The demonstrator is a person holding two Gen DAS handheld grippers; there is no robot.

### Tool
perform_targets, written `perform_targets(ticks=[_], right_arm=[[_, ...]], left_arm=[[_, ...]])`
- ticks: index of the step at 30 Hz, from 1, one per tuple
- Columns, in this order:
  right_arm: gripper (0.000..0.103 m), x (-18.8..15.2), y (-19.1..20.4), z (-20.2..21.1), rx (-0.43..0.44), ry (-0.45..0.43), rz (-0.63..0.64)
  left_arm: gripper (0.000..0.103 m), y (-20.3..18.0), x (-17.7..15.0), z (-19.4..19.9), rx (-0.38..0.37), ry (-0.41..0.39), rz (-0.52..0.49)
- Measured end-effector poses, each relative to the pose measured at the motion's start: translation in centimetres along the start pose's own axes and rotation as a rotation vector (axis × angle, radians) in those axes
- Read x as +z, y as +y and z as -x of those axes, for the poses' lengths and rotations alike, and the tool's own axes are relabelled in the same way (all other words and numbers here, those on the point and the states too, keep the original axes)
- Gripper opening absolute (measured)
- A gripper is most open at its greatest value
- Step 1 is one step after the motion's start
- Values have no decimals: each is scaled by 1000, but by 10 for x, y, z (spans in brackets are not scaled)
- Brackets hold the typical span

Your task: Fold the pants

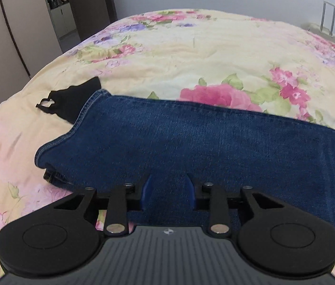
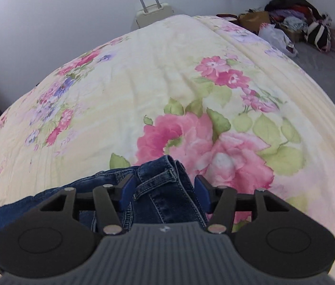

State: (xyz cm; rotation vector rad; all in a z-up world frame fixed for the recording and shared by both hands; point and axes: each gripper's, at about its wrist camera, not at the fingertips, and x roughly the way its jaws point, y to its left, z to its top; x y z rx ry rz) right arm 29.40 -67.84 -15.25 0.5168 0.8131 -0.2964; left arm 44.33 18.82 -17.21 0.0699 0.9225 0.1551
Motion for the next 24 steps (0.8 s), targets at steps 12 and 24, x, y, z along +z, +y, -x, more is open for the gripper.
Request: perform_targets(ticks=[12, 24], right_arm=[[2, 21, 11, -57, -72, -40, 61], [42, 2, 14, -25, -144, -32, 96]], left_arm=[[11, -17, -3, -40, 175, 97, -92], [31, 42, -2, 17, 89, -85, 147]])
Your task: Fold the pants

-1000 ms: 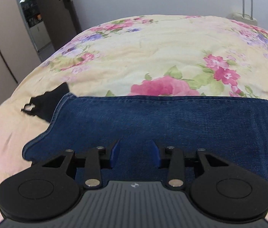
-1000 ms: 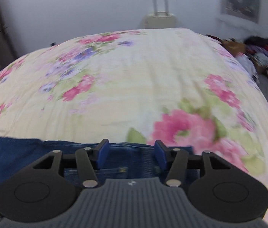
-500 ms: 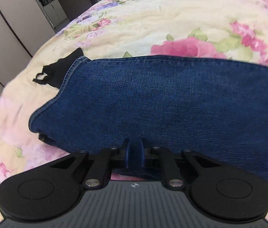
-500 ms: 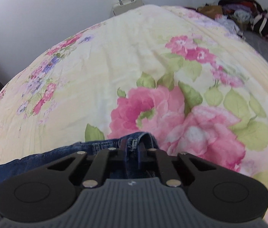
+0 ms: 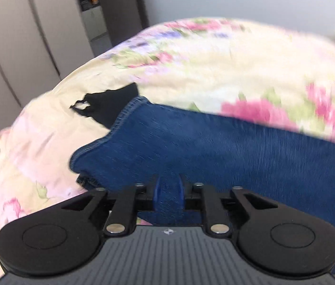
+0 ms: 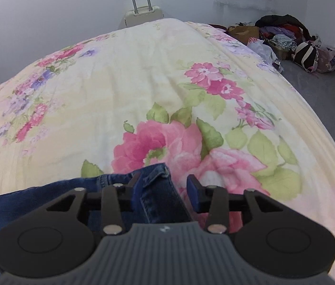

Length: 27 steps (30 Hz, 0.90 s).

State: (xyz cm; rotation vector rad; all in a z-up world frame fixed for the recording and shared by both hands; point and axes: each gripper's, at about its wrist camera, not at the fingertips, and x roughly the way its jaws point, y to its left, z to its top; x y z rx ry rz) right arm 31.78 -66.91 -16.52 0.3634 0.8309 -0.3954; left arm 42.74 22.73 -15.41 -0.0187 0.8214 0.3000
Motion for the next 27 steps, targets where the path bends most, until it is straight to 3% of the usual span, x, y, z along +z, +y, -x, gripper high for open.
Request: perform_targets(ticks=[3, 6, 10, 12, 14, 17, 24, 27], right_arm=[[48, -29, -4, 37, 65, 1, -78], [48, -64, 5, 63, 140, 1, -133], [49, -106, 47, 79, 187, -27, -108], [49, -120, 78, 81, 164, -43, -61], [44, -129, 103, 81, 178, -51, -25], [45, -137, 140, 85, 148, -85, 43], [43, -145, 202, 80, 210, -35, 105], [43, -149, 224, 75, 240, -19, 118]], left_arm=[[43, 38, -2, 15, -65, -22, 186], [45, 74, -13, 19, -128, -21, 370], [49, 110, -27, 9, -191, -23, 554], [49, 124, -34, -1, -216, -13, 638], [49, 135, -40, -9, -239, -15, 707], [50, 146, -44, -27, -274, -10, 768], [50, 151, -47, -69, -312, -8, 813], [39, 153, -48, -80, -319, -14, 791]])
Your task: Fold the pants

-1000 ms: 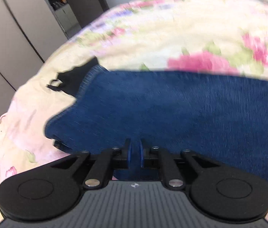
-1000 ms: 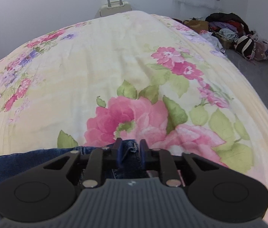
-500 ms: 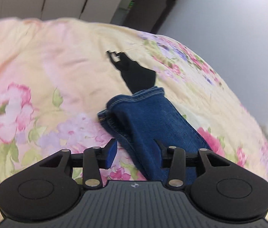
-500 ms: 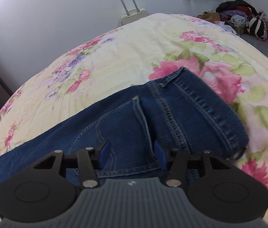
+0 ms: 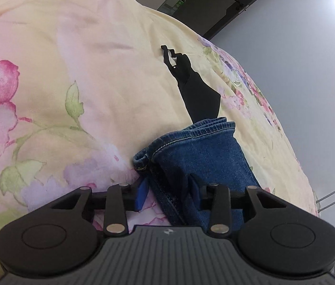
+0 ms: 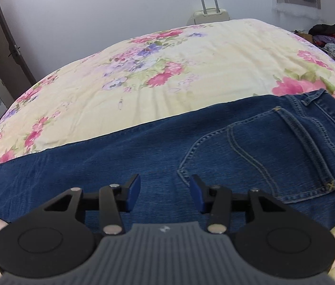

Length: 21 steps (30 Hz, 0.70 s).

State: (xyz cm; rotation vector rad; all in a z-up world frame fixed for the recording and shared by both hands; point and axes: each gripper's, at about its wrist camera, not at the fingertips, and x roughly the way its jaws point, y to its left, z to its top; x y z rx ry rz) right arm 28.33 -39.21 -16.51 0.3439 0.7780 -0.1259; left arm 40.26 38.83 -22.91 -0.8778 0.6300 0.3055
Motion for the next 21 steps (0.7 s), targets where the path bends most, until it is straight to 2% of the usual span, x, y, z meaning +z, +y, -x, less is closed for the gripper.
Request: perform_targets(ticks=[3, 7, 10, 13, 15, 17, 19, 21], right_arm=[[43, -1, 23, -12, 38, 20, 35], [43, -6, 60, -29, 88, 40, 86], [43, -12, 84, -35, 131, 45, 117], [43, -18, 97, -33, 169, 49, 131], [43, -26, 101, -31, 186, 63, 140], [43, -31, 100, -33, 185, 83, 133], [43, -37, 97, -35, 178, 97, 117], [43, -42, 95, -37, 174, 109, 102]], left_arm=[[27, -2, 5, -4, 0, 13, -47], [24, -15, 6, -3, 44, 18, -129], [23, -13, 8, 4, 28, 26, -85], [45, 1, 13, 13, -4, 68, 7], [73, 14, 14, 20, -87, 85, 75], [76, 25, 12, 22, -138, 85, 147], [76, 31, 10, 15, -149, 79, 176], [68, 31, 5, 6, -151, 60, 174]])
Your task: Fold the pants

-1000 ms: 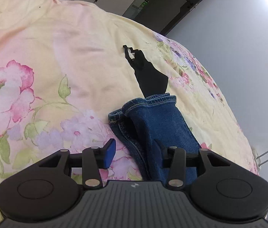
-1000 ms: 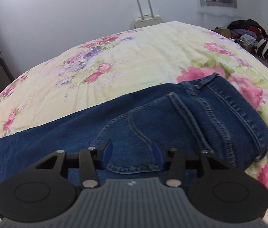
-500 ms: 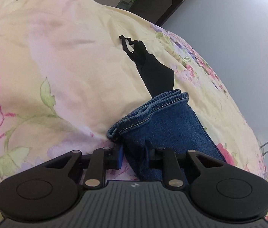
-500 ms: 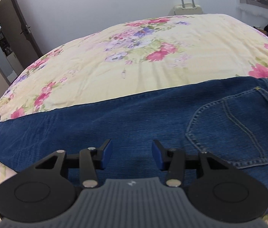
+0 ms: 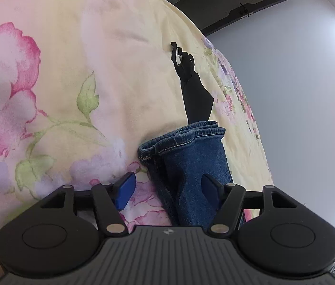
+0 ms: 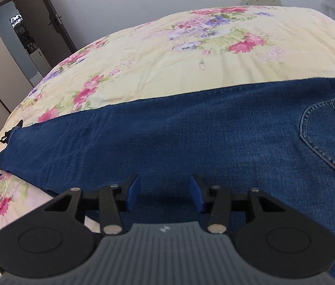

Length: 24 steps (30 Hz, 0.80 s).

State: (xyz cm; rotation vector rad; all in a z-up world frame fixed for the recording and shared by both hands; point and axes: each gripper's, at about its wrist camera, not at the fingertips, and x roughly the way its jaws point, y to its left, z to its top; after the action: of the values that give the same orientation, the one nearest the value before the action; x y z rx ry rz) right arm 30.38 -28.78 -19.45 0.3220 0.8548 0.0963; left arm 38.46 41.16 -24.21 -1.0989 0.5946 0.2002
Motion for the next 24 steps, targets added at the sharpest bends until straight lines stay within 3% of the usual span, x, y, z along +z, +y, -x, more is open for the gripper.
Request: perform_targets(ticks=[3, 7, 10, 11, 17, 19, 21, 24], right_arm=[[43, -5, 2, 0, -2, 5, 1], [43, -6, 4, 1, -8, 3, -2], [43, -6, 5, 1, -12, 2, -5], [43, -5, 5, 1, -9, 2, -7], [43, -3, 7, -2, -22, -2, 2], [43, -3, 10, 2, -7, -13, 12], [43, -4, 16, 4, 6, -14, 43], [42, -9, 26, -1, -5, -5, 108]], left_arm=[[48, -1, -7, -13, 10, -42, -26], [39, 6, -11, -17, -20, -83, -10], [36, 2, -7, -18, -2, -69, -25], [28, -2, -5, -17, 9, -58, -41], [15, -60, -5, 1, 116, -102, -228], [13, -84, -5, 12, 112, -121, -291], [5, -111, -6, 27, 99, -148, -356], [5, -148, -10, 47, 59, -171, -415]])
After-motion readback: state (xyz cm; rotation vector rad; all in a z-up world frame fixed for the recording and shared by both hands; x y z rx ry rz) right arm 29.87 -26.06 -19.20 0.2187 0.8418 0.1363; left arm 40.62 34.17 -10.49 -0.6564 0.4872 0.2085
